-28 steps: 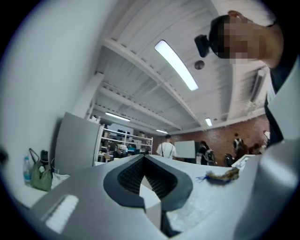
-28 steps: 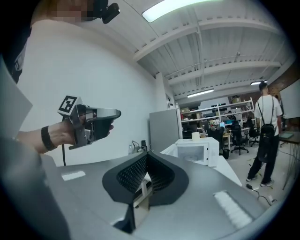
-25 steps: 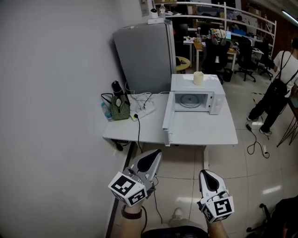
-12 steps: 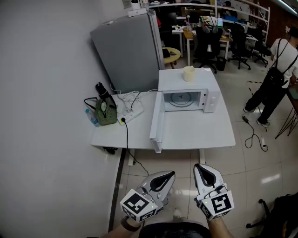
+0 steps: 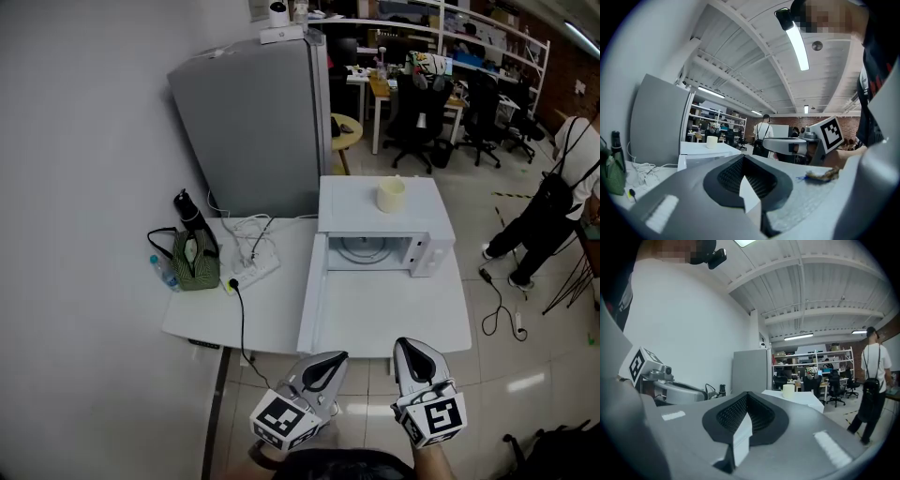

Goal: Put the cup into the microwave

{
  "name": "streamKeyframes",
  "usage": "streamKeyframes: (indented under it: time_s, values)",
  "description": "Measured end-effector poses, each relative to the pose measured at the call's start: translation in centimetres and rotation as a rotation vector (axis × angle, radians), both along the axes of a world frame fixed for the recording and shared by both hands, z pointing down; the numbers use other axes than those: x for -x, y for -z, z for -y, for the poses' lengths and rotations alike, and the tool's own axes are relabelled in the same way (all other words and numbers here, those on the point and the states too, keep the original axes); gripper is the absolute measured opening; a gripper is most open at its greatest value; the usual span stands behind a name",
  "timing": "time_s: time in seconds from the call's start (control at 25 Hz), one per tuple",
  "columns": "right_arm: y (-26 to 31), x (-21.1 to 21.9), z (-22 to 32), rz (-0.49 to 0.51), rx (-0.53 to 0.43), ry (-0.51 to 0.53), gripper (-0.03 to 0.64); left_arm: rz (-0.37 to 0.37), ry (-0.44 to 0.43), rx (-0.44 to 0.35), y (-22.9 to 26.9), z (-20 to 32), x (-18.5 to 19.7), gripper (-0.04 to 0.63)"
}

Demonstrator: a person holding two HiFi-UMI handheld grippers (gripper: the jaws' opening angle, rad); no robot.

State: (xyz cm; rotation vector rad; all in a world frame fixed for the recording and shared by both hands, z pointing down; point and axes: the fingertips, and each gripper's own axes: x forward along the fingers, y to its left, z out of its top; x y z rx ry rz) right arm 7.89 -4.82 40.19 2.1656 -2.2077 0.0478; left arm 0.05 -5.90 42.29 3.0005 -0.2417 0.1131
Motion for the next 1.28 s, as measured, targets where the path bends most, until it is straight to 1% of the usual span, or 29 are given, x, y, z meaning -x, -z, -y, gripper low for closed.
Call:
streamKeyframes:
  time_s: [0.12,0.24,0.32,0.4,0.48,0.56,0.72,0.8,0.84,0.88,0.96,1.04,1.08,1.2,1.24,1.28]
  values:
    - [0.2,-1.3,3.2,-0.029,0.006,-0.008,0.002,-0.004,-0.015,0.017,-0.6,3.0,-0.8,0.003]
    - [0.7,-1.9,6.0,0.002,-0.008,-0.02,0.0,-0.009,-0.003,0.02,-1.3,5.8,-1.2,0.003]
    - [0.1,-2.8,7.8,-0.003,0.015,-0.024,0.0,-0.015,0.014,0.05,-1.9,7.3,-1.5,0.003]
    - [-0.8,-3.7,9.7,-0.007,0.038,-0.015,0.0,-0.015,0.031,0.096,-2.3,8.8,-2.1,0.003]
    - [-1.6,-4.3,11.8,0.003,0.046,0.009,0.0,-0.02,0.057,0.124,-2.4,10.5,-2.7,0.003]
    - [-2.3,-5.2,14.0,-0.003,0.062,0.036,0.0,-0.015,0.094,0.13,-2.5,12.5,-3.5,0.003]
    - [-3.4,-8.1,19.0,-0.025,0.08,0.095,0.0,-0.009,0.172,0.123,-2.4,16.8,-5.6,0.003]
    - [-4.0,-9.8,21.2,-0.02,0.074,0.13,0.002,0.008,0.201,0.111,-2.5,18.3,-6.8,0.003]
    - [-4.0,-10.6,22.2,-0.008,0.072,0.141,0.03,0.016,0.215,0.105,-2.5,18.9,-7.3,0.003]
    - [-4.1,-11.4,23.2,0.0,0.071,0.146,0.08,0.023,0.232,0.1,-2.6,19.6,-7.8,0.003]
    - [-4.2,-12.8,25.2,-0.002,0.073,0.151,0.142,0.038,0.273,0.094,-2.7,20.9,-8.4,0.003]
    - [-4.8,-14.4,26.9,-0.002,0.08,0.151,0.212,0.045,0.308,0.097,-2.5,21.9,-8.9,0.003]
    - [-5.2,-15.5,27.7,-0.002,0.088,0.143,0.258,0.04,0.323,0.104,-2.3,22.3,-9.2,0.003]
    - [-7.2,-19.5,30.0,-0.02,0.145,0.1,0.391,0.023,0.374,0.125,-1.7,23.3,-9.9,0.003]
    - [-8.1,-20.8,30.9,-0.027,0.175,0.09,0.461,0.026,0.395,0.124,-1.8,23.7,-10.0,0.003]
    - [-9.0,-22.0,31.9,-0.031,0.205,0.082,0.508,0.033,0.416,0.122,-2.1,24.0,-10.1,0.003]
